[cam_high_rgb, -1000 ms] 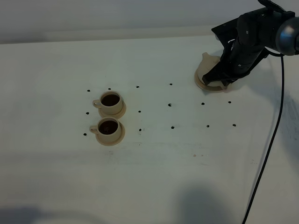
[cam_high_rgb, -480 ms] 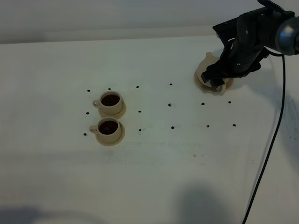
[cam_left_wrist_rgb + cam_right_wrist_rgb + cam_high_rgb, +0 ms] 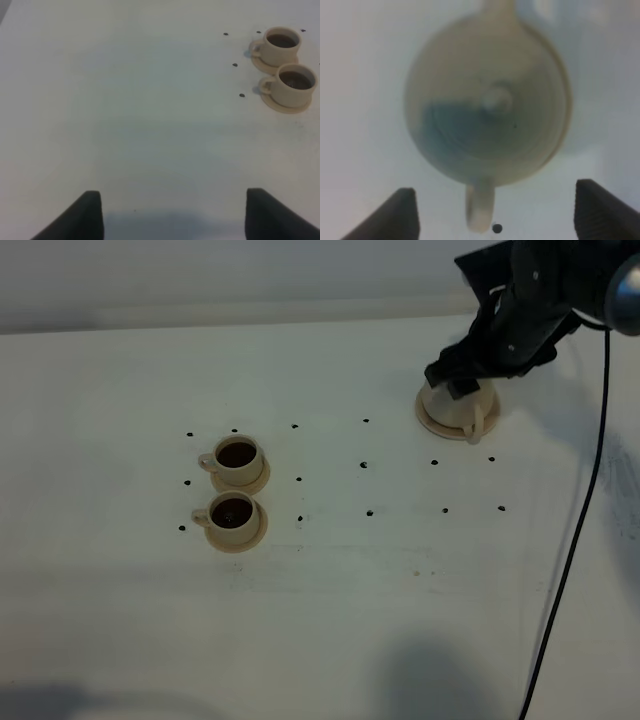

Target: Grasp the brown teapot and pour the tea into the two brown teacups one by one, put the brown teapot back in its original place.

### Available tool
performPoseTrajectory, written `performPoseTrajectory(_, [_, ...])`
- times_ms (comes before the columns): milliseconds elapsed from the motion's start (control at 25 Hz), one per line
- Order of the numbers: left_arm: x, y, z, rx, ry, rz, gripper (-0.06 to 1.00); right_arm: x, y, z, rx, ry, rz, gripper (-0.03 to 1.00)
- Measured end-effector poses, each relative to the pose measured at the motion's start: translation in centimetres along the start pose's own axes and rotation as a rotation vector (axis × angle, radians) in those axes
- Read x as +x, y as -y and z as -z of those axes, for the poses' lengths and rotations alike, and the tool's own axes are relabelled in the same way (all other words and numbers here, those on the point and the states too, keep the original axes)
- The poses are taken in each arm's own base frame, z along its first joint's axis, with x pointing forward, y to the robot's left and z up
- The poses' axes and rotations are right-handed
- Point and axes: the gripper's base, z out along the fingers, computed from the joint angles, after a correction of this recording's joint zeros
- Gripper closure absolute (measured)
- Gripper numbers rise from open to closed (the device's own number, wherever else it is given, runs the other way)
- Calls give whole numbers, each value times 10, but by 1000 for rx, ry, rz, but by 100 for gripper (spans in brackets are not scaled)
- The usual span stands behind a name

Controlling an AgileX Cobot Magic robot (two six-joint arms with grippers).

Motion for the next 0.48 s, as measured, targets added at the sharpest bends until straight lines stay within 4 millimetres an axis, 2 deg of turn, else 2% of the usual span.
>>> performPoseTrajectory(120, [0,0,0,0,0,0,37,-1,1,9,1,0,-3,36])
performPoseTrajectory(360, [0,0,0,0,0,0,37,2,1,11,-1,-37,-4,37])
performPoseTrajectory(480, [0,0,0,0,0,0,37,3,1,22,0,-44,-8,37])
